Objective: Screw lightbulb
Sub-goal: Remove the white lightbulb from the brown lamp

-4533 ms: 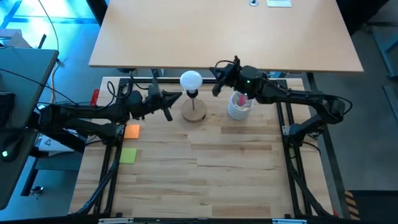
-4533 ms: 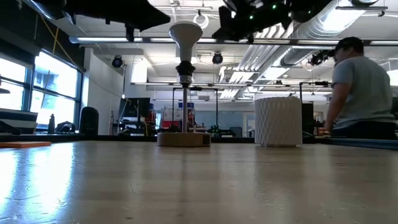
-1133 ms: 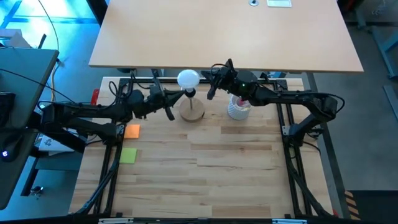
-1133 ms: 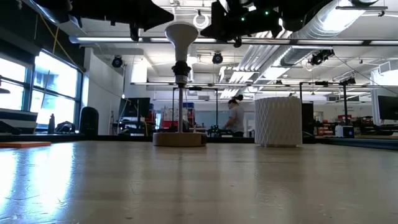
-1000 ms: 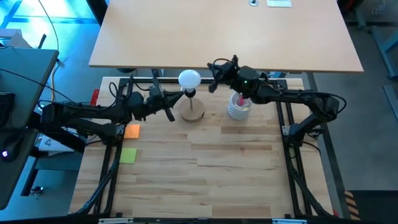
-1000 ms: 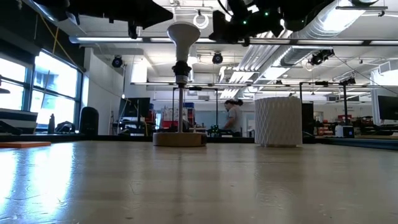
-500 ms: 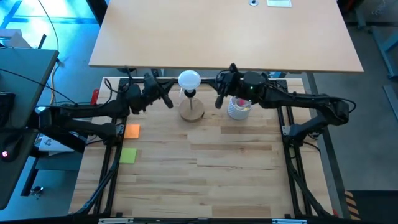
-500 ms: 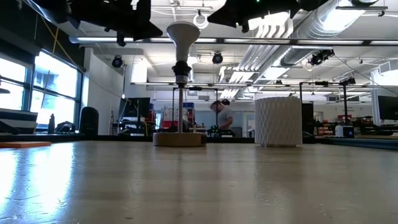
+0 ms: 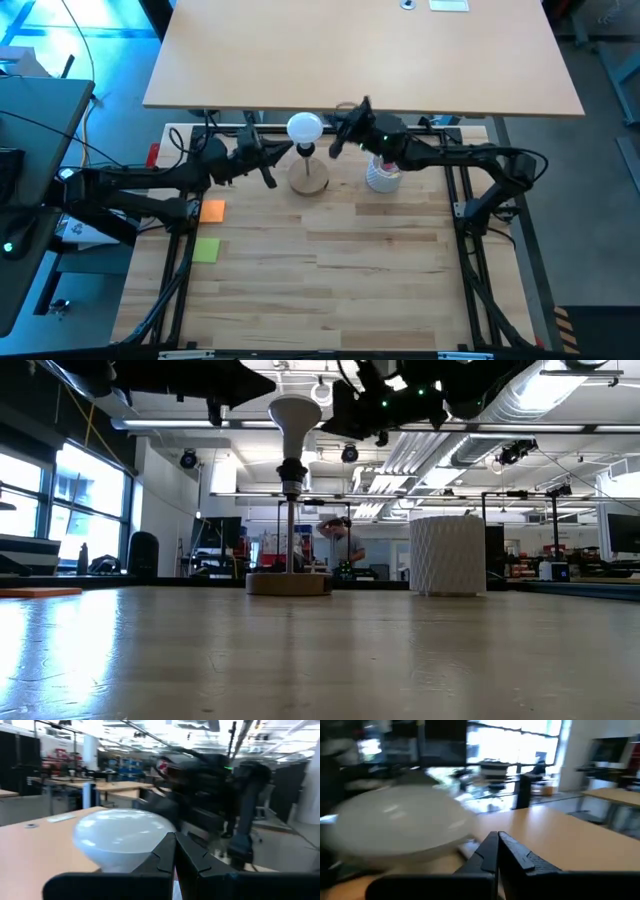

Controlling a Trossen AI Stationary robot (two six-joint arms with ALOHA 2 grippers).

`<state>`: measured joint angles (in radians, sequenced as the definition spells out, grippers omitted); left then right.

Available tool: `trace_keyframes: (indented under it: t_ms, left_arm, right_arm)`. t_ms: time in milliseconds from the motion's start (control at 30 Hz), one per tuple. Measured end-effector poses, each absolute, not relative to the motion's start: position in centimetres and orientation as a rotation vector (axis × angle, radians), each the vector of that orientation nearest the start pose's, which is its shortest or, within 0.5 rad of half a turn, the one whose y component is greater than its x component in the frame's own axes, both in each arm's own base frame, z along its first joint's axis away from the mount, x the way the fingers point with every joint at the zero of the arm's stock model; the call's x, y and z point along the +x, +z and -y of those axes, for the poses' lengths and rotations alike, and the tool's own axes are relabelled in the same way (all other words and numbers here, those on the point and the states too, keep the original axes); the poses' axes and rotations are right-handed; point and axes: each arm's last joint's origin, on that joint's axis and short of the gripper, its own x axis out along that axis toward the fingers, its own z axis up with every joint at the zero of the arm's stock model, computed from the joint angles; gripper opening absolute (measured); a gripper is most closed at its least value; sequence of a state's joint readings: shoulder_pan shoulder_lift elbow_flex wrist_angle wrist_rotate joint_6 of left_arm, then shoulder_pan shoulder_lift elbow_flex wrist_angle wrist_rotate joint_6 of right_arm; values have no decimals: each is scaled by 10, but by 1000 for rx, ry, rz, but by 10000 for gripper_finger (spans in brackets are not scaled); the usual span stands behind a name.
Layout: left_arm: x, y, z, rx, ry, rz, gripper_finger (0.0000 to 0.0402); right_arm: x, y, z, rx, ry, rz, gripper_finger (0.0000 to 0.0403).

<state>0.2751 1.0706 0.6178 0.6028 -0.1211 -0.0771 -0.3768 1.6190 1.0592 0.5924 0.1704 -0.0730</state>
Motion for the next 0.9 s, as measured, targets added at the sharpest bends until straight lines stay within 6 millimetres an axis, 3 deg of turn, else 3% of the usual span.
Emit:
trace_keyframes:
  t_ms: [167,300,500,700,900]
  left_arm:
    - [226,293,-57,-53,440,118,0]
    - [218,289,-64,-38,588,32,0]
    - [209,285,-91,-35,715,0,0]
    - [222,286,-100,-87,538,124,0]
    - [234,278,-88,-126,457,96,0]
  right_arm:
    - [329,295,155,-94,-664,-23,0]
    - [321,311,144,-129,-611,-12,0]
    - [321,316,123,-90,-444,-38,0]
    - [331,308,118,-40,-448,-19,0]
    - [335,300,136,7,-472,33,0]
